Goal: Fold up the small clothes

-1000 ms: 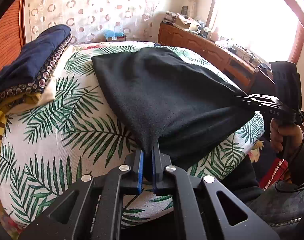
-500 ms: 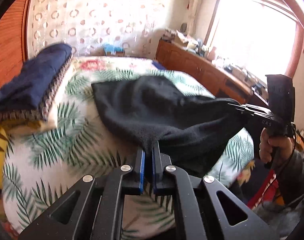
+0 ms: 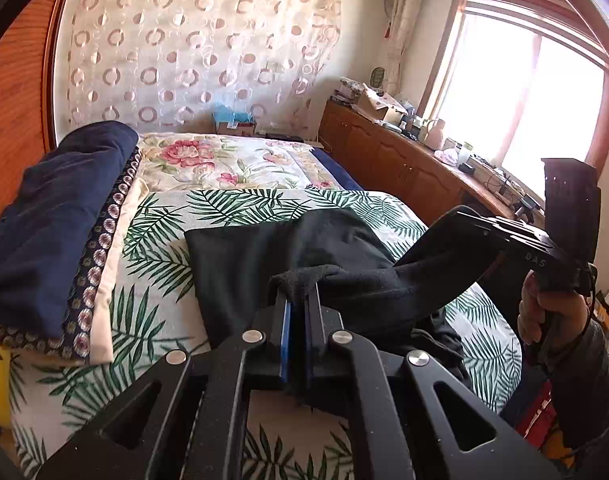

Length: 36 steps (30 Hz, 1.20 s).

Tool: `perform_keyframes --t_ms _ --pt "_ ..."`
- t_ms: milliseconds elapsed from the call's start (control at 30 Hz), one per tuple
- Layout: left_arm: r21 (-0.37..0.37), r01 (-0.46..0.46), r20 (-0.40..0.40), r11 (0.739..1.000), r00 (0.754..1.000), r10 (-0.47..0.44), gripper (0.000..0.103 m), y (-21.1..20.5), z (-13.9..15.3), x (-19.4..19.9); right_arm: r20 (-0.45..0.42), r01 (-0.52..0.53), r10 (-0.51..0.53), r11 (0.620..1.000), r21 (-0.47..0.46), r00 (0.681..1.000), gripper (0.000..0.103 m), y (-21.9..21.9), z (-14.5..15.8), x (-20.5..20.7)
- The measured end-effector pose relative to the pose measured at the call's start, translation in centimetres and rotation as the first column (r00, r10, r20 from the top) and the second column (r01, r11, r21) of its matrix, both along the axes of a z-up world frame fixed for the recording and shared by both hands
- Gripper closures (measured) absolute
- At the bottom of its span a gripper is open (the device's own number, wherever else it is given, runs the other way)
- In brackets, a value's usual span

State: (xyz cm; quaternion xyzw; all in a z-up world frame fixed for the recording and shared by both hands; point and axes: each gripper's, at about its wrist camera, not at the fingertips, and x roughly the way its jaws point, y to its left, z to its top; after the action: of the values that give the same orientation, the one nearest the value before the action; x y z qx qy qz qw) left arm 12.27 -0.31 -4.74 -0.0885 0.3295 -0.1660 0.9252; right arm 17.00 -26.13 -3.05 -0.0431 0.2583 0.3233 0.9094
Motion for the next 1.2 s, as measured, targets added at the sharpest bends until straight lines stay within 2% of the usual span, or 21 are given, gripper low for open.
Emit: perform_keyframes --t_ms 100,267,500,700,800,967,1067,1133,1200 --pt "0.005 0.001 -0.016 1.0 1.0 -0.001 0.097 0.1 -0.2 1.1 -0.013 0.012 -0.013 0.999 -0.04 1.0 0.097 1.2 -0.1 2.4" --pt "0.01 0.022 -0.03 1.0 0.999 -0.022 0.097 0.2 -1.1 -0.4 -0.057 0.012 -0.015 0.998 -0.054 0.998 0.097 1.5 -0.8 2.5" --pt "-0.01 0.031 -0.046 0.999 0.998 -0.032 0.097 0.8 -1.3 -3.2 -0.133 0.0 0.0 1.0 0.001 0.991 0.097 -0.5 -1.0 -3.0" --pt "0.005 0.059 -0.068 0.998 0.996 -0.058 0.097 0.6 -2.2 -6.7 -0.191 0.003 -0.009 0.999 -0.034 0.981 0.097 -2.1 -2.3 -9.2" --pt "0.012 0.067 -0.101 0.998 0.993 -0.066 0.097 0.5 -3.7 -8.4 -0.227 0.021 -0.029 0.999 -0.037 0.974 0.097 -2.5 -4.0 -10.9" --pt "0.005 0.048 -0.15 0.999 0.988 -0.047 0.097 0.7 -5.9 -9.8 -0.215 0.081 -0.099 0.993 -0.09 0.972 0.097 -2.2 -5.7 -12.6" --pt "-0.001 0.048 -0.156 0.999 0.987 -0.047 0.097 0.5 -6.2 -10.3 -0.191 0.13 -0.159 0.979 -0.158 0.969 0.085 -2.0 -5.9 -13.0" --pt "0.006 0.051 -0.151 0.999 0.987 -0.049 0.097 0.3 -6.2 -10.5 -0.179 0.158 -0.195 0.967 -0.202 0.964 0.072 -1.9 -6.1 -13.2" --pt "0.004 0.051 -0.152 0.999 0.987 -0.05 0.097 0.3 -6.3 -10.5 -0.209 0.172 -0.216 0.963 -0.209 0.954 0.064 -2.3 -6.7 -13.1"
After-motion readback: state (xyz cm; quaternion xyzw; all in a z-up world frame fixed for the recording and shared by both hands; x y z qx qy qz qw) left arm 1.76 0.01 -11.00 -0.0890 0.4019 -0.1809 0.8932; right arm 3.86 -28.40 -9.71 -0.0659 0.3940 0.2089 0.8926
